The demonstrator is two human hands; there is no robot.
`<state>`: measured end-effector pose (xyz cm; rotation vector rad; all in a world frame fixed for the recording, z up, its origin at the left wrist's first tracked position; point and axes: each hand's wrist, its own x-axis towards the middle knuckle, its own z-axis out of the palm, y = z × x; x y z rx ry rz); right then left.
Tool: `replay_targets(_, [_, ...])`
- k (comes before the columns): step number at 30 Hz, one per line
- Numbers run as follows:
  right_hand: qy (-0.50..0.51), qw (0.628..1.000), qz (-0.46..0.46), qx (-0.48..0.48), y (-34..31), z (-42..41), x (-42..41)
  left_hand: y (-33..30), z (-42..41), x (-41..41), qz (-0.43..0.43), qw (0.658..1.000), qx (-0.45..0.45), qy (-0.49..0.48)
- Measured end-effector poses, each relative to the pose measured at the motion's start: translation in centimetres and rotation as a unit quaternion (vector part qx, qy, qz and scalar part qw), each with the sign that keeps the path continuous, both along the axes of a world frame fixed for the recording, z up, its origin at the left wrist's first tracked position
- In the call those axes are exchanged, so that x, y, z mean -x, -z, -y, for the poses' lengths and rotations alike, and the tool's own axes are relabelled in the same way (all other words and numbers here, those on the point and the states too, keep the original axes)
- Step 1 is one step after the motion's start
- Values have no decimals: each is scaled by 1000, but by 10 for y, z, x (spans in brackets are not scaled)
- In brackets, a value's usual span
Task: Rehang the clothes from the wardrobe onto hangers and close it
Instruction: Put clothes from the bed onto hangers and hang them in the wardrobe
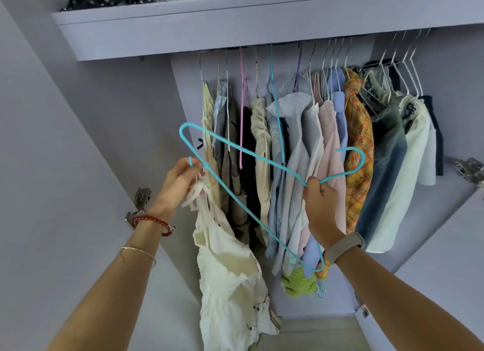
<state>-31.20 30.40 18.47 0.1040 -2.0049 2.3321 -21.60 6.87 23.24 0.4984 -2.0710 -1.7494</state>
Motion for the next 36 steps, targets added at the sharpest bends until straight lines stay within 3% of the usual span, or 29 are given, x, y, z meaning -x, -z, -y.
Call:
replay_targets(2, [-8,999,22,45,-7,4,-1,24,-8,-3,-31,999,-24,-32])
replay_targets(4, [-10,996,34,83,-14,8,-2,55,-22,-6,-9,998,-8,-66])
replay_targets(6, [-13,993,40,113,-23,14,-3,81,-40,-12,42,989,77,-122])
replay_targets(8, [-17,991,39,128,-33,20,-6,101,-53,-18,46,936,284,-201])
replay_targets(9, [-21,990,36,132,-37,23,-7,110,-60,-21,3,895,382,-229])
replay_targets(11, [-29,990,23,134,-47,27,-10,116,-71,-24,-105,829,493,-243])
replay_targets(13, [-35,991,9,131,-56,30,-12,122,-77,-23,-148,811,547,-145])
replay_targets(14, [-36,991,7,129,-61,30,-12,126,-77,-23,-131,808,570,-70])
replay_targets(16, [-36,991,5,130,-68,31,-12,137,-74,-26,-36,780,623,51])
replay_targets(19, [-29,990,3,141,-73,30,-13,145,-67,-29,166,697,683,144])
replay_targets(22, [-27,989,3,145,-74,29,-14,145,-64,-36,188,639,727,170])
replay_targets(24, [-29,990,5,135,-71,28,-14,141,-64,-40,155,663,711,177])
replay_targets(28, [-41,991,23,127,-64,34,-19,129,-70,-51,111,827,509,210])
replay_targets(32, [-55,988,53,138,-58,47,-25,118,-80,-54,116,859,456,203])
replay_targets(36, [-77,987,60,130,-54,52,-29,105,-79,-50,172,919,307,180])
